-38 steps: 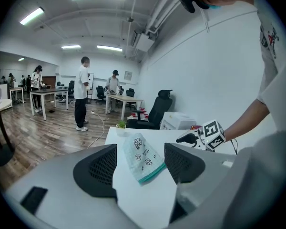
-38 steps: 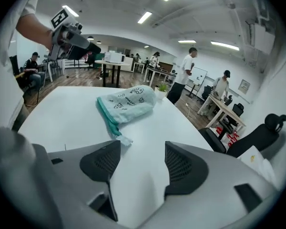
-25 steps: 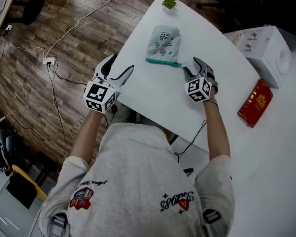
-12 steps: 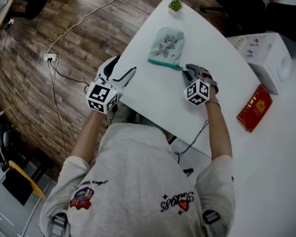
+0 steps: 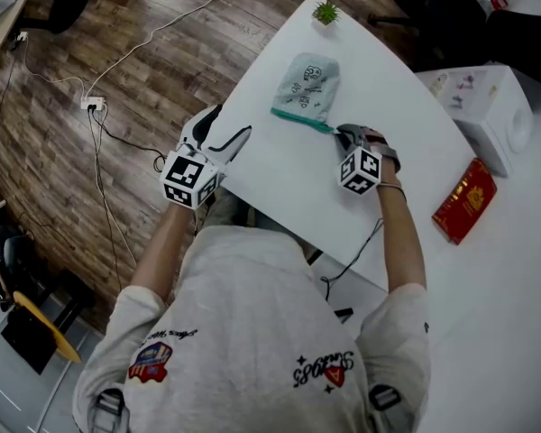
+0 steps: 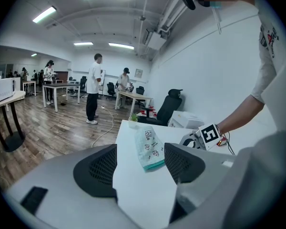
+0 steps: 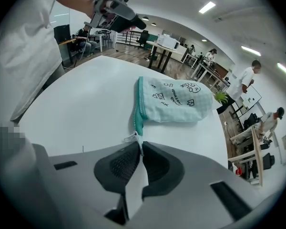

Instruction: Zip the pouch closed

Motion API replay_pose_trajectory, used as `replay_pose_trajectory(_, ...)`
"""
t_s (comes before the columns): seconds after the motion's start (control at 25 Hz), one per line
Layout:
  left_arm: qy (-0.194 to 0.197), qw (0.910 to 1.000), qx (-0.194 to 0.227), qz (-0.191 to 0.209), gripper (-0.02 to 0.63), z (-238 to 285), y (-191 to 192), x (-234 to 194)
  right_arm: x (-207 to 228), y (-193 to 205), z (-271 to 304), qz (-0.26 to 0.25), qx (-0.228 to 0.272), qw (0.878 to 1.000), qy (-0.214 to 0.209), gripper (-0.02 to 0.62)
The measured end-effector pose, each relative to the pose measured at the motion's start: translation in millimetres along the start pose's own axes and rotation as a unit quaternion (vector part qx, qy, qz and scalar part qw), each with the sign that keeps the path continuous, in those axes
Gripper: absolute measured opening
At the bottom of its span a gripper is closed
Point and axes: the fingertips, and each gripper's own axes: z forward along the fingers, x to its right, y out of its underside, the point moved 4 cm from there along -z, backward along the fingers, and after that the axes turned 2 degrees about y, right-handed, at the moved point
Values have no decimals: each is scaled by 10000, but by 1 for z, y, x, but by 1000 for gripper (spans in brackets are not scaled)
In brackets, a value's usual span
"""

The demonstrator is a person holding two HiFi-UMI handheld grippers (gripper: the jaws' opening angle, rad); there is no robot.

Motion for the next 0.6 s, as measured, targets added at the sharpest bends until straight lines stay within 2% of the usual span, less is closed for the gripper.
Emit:
replay_pose_trajectory(0.24,7,10000,14,8,298,-3,-1,0,-4,-4,-3,524,59,9986,-11,15)
replay_pose_trajectory(0.44,89,10000,11,36,298,-4,-3,-1,-7,-12,-10,1213,258,9923,23,11)
replay_pose_trajectory(0.6,177,9998,21,98,298,-3,-6,4,-8,-14,-20,1557,367,9871,76,11)
